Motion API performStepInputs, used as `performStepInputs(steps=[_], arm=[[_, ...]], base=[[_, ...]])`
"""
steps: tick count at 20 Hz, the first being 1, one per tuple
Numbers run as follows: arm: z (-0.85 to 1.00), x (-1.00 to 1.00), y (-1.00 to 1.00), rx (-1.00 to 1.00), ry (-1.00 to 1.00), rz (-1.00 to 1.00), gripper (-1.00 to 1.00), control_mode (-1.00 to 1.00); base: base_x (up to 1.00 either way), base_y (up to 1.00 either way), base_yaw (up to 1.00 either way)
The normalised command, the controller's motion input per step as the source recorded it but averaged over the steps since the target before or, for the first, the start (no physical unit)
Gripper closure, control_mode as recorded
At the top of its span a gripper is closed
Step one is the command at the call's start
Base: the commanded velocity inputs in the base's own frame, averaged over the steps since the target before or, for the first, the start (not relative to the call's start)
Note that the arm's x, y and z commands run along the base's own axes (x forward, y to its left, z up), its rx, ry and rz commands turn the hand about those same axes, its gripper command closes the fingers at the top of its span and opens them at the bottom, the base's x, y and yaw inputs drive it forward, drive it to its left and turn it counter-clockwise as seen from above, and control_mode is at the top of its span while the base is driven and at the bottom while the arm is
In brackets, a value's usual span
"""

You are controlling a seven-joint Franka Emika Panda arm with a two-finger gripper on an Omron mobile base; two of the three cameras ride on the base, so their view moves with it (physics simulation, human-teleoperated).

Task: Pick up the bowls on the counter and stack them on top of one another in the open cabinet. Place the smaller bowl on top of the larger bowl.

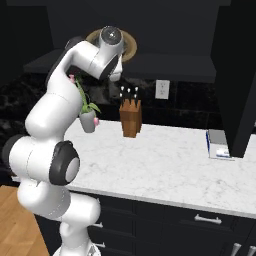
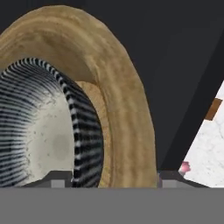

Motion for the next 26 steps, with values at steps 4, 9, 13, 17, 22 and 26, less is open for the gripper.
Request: performStepInputs(steps=[4,9,13,17,22,26], arm=[[0.00,0.14,0.00,0.00,-0.04,0.00,-1.00,-1.00],[0.16,-0.28,0.00,0.02,-0.32,0.00,-1.00,-1.00],[0.19,-0.69,-0.01,0.13,-0.37,0.00,-1.00,-1.00],[0.14,-1.00,-0.14,0.09,-0.01,0.00,-1.00,-1.00],[-0.01,-1.00,-0.24,0.01,0.14,0.00,-1.00,-1.00],[-0.60,-1.00,-0.05,-0.01,0.38,0.01,-1.00,-1.00]], base=[[0.00,0.00,0.00],[0.00,0.00,0.00],[0.00,0.00,0.00],[0.00,0.00,0.00],[0.00,0.00,0.00],[0.00,0.00,0.00]])
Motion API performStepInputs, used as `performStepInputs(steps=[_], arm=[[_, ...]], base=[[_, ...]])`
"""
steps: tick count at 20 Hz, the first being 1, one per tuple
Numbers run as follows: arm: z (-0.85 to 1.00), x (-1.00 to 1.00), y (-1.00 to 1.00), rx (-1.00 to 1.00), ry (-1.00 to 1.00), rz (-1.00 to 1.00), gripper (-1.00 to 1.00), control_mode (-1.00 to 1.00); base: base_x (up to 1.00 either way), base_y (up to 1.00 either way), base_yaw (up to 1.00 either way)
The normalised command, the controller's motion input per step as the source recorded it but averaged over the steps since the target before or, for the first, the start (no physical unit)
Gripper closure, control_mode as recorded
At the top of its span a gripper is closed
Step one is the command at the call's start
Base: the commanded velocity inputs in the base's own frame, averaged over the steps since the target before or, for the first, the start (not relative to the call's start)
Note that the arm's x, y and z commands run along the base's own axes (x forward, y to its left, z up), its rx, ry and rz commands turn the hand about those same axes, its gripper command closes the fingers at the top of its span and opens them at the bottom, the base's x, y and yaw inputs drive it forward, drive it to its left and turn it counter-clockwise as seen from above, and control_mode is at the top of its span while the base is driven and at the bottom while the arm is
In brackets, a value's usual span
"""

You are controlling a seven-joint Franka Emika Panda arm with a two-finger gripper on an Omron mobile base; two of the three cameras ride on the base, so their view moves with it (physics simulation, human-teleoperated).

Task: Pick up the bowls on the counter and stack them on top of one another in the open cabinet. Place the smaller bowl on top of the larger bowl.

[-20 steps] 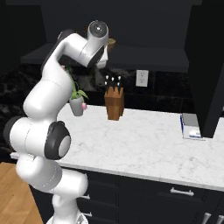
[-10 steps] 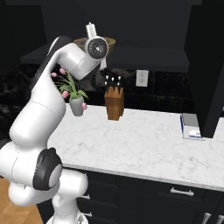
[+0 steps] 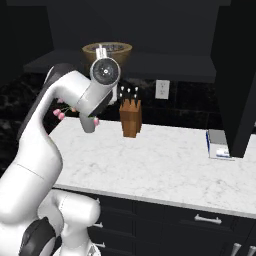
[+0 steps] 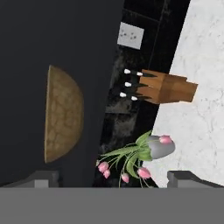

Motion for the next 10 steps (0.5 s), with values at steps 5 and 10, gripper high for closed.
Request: performStepInputs(steps=[5,10], arm=[[-0.87,-0.88,0.00,0.00,0.36,0.00,-1.00,-1.00],[-1.00,-0.74,0.14,-0.05,0.05,0.01,-1.00,-1.00]], base=[[0.00,0.00,0.00],[0.00,0.00,0.00]])
